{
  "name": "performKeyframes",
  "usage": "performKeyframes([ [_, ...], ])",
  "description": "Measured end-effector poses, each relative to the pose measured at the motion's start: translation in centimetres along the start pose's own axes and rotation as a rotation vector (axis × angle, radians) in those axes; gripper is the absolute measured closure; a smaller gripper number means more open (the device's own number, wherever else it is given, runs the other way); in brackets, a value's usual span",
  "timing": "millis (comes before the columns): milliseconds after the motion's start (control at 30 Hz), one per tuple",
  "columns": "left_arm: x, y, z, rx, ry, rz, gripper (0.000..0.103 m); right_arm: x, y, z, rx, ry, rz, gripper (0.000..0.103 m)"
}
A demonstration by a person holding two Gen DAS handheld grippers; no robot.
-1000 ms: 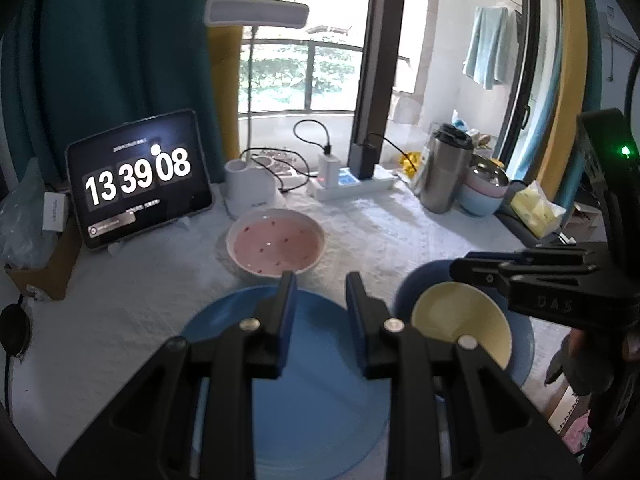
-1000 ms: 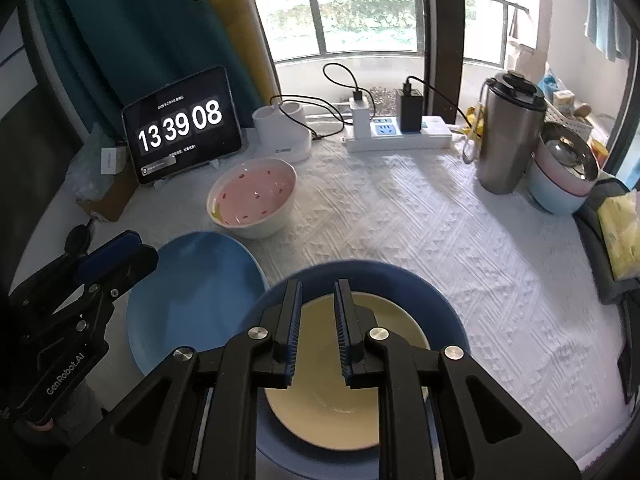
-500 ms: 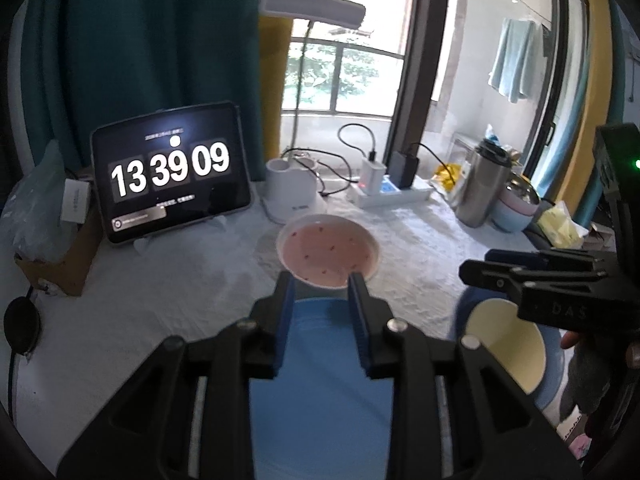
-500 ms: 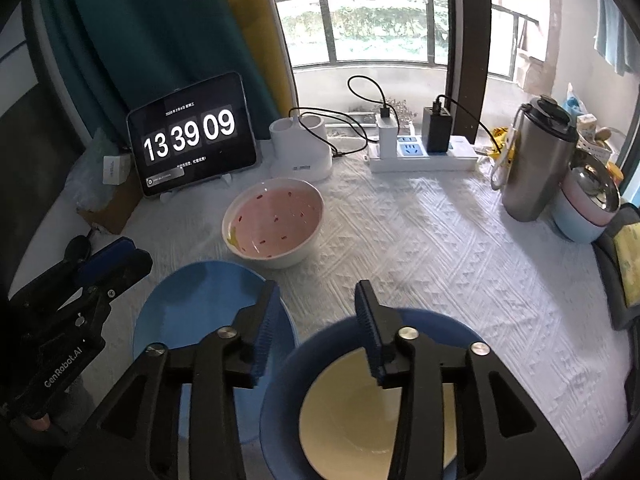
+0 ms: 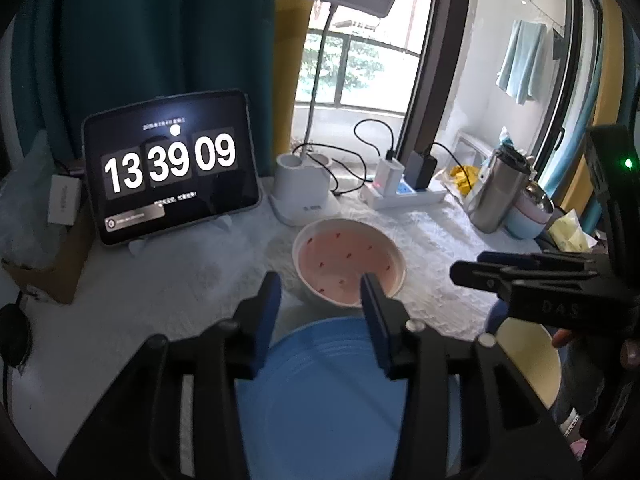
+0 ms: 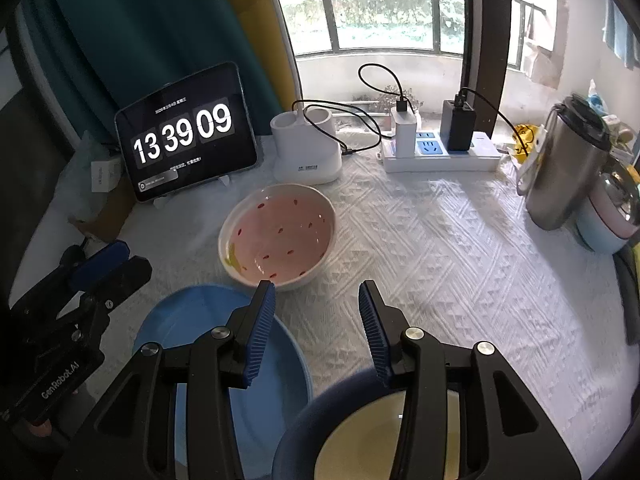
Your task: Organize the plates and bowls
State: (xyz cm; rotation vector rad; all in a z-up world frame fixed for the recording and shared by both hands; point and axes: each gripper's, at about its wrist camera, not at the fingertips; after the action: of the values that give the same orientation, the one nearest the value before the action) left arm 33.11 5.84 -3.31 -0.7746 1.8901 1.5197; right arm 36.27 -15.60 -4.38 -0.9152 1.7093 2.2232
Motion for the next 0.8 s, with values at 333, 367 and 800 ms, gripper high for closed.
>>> performKeyframes([
  [333,-0.8,-3.9,1.2,-0.005,0.045,0.106,0.060,-1.9,-3.5,-0.7,-0.038,-0.054,0.065,0.057],
  [367,-0.8,-4.3,1.2,-0.004,0.049,0.115,0.060,-2.0,-3.8,-0.7,-0.038,-0.060,0.072,0.057],
  [800,-0.9,-9.4,1.5,0.010,0.090,0.241,0.060,-3.2,-8.1,-1.4,-0.071,-0.166,0.195,0.057],
])
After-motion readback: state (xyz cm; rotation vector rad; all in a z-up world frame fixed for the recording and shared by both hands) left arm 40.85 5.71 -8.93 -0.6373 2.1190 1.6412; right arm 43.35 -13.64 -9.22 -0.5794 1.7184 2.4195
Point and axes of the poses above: each gripper's, at about its wrist camera, not at the fingertips, and y roughly against the way its jaws point, z to its left, x to its underside, and after that the axes turned 2 degrees about y, right-handed
